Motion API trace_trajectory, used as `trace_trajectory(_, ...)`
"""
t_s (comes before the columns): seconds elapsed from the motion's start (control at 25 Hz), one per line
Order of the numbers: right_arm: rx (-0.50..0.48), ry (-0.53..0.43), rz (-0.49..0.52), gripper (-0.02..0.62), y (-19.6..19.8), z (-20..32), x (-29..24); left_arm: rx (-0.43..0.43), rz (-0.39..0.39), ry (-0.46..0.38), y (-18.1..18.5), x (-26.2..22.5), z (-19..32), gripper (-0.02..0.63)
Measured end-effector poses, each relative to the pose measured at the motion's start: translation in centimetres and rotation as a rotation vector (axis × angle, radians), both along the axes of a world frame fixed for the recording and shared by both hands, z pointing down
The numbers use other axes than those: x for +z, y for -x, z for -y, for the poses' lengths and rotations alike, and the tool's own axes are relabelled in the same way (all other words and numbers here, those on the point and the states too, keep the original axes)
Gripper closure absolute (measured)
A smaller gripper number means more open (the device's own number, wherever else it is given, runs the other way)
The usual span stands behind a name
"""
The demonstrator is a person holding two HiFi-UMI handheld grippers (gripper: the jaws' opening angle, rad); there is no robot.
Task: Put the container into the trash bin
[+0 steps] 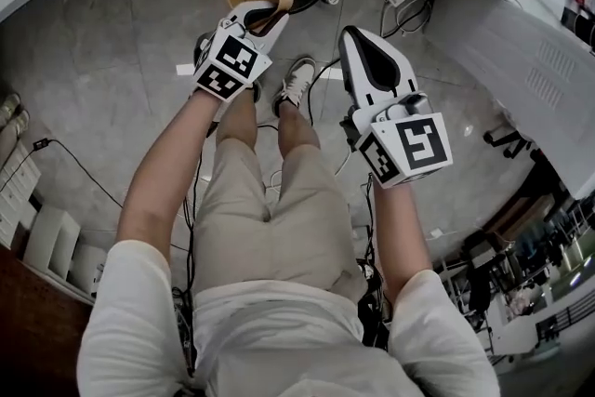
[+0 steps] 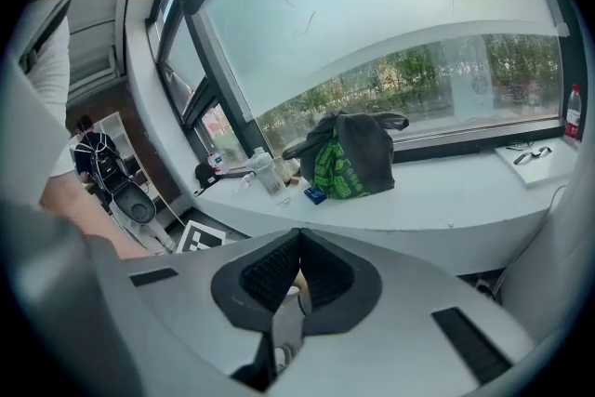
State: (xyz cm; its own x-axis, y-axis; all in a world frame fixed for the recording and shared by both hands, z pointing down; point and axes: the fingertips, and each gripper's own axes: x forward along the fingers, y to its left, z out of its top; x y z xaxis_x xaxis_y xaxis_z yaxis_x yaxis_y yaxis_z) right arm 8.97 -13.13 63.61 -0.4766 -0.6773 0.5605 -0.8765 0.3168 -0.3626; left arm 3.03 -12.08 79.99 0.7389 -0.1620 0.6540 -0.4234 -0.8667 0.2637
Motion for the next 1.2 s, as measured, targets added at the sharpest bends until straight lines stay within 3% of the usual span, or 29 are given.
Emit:
trace_trajectory(0.4,-0.008,-0.01,-0.027,0.594,-2.1,2.4,7.3,0.291,0.129,0.064,-3.2,11.3,-0.5,0.578)
trace_trajectory(0.64,-0.026,0.015,-0.003,0.594,-0.6,1.9,10.6,0.437,0.191,0.092,-2.7,15.5,-0.9,0.578)
trace_trajectory(0.84,-0.054,0.029,0.004,0.594,-0.2,1.7,12.9,0.715,0.301,0.101,-2.1,19.1,-2.3,0.578)
trace_trajectory(0.96,-0.054,0.035,0.007,0.594,0.0,1.8,14.0,0.758,0.333,0.104,-2.7,20.7,-1.9,0.578)
trace_trajectory(1.2,-0.028,0.033,0.018,0.594,-0.3,2.1,15.7,0.757,0.356,0.136,-4.1,23.2,-1.2,0.578)
